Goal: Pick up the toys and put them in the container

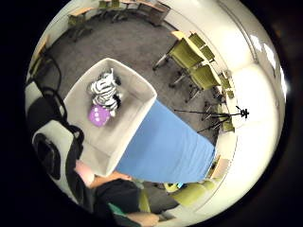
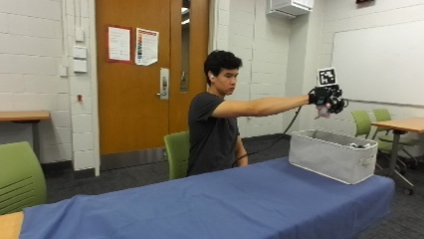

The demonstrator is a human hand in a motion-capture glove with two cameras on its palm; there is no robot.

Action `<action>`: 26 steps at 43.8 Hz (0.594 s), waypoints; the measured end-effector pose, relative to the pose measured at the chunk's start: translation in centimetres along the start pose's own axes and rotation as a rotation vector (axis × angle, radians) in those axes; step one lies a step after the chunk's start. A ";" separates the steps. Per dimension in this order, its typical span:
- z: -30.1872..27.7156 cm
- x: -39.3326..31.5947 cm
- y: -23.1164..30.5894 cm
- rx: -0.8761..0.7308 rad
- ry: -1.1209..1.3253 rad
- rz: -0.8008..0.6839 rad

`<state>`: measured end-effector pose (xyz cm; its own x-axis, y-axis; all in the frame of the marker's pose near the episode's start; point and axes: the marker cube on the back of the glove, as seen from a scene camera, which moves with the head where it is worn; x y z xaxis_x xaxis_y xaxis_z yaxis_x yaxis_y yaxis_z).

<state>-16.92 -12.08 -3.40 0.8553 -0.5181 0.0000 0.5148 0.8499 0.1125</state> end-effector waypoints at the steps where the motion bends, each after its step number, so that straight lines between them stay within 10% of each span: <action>1: 0.3 -0.3 -0.1 -0.015 -0.002 0.035; 15: 1.3 0.4 0.8 -0.130 -0.069 0.288; 26: 0.0 -3.9 5.6 -0.086 -0.042 0.201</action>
<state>-17.34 -5.28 -2.73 0.9388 -0.3398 0.0558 0.3391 0.9405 0.0209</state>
